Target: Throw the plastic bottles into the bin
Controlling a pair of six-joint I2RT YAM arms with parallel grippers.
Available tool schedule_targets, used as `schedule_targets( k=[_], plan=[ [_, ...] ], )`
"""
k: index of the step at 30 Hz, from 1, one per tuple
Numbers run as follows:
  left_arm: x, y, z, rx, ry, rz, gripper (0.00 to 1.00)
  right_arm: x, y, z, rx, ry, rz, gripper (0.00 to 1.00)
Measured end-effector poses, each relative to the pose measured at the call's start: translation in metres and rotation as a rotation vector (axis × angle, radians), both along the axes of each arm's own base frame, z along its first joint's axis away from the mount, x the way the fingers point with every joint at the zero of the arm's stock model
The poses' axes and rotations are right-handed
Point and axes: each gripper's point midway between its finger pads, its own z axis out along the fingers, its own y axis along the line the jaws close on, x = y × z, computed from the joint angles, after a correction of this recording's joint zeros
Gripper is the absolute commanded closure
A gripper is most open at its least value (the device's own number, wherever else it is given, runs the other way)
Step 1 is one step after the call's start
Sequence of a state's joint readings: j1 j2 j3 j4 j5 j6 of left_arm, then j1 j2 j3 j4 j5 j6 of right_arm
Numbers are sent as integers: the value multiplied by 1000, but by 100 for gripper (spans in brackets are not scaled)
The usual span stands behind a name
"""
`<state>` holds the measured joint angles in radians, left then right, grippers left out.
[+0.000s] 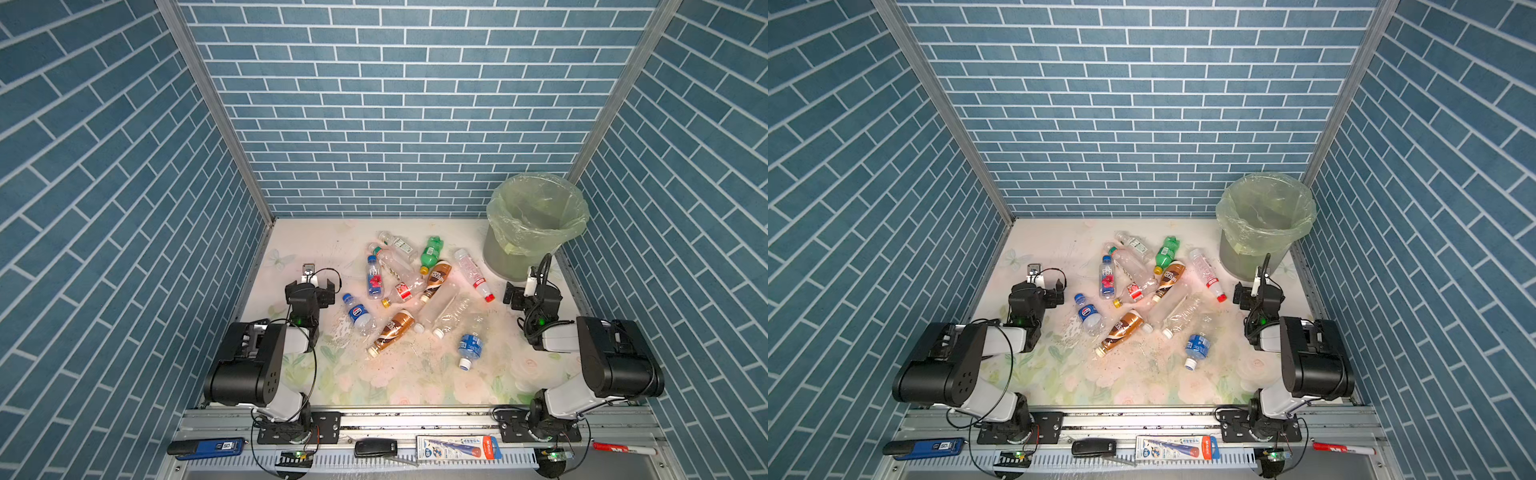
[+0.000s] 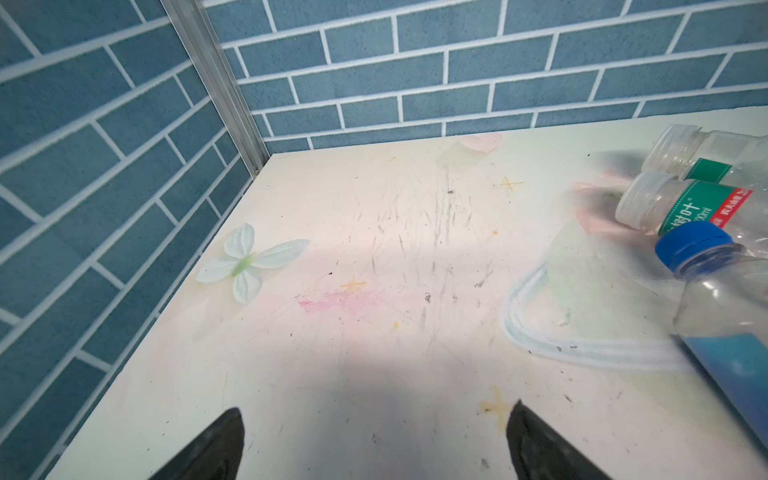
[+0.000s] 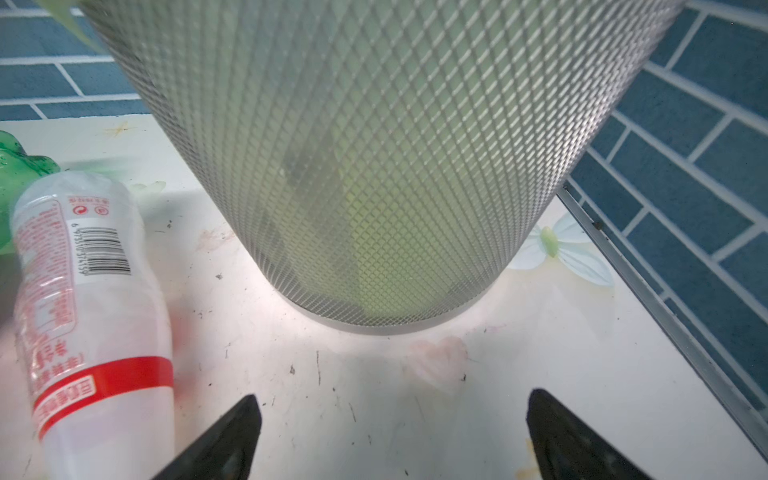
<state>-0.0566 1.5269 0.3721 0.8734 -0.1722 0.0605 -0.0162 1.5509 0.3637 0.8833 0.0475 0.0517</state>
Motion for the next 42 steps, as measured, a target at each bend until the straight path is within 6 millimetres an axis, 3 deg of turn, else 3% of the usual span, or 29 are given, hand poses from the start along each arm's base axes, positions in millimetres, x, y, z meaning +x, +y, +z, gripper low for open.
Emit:
schedule_targets(
  k=[42],
  plan=[
    [0, 0, 0, 2, 0, 3, 1, -1, -1, -2, 7, 8, 7, 1]
  ],
)
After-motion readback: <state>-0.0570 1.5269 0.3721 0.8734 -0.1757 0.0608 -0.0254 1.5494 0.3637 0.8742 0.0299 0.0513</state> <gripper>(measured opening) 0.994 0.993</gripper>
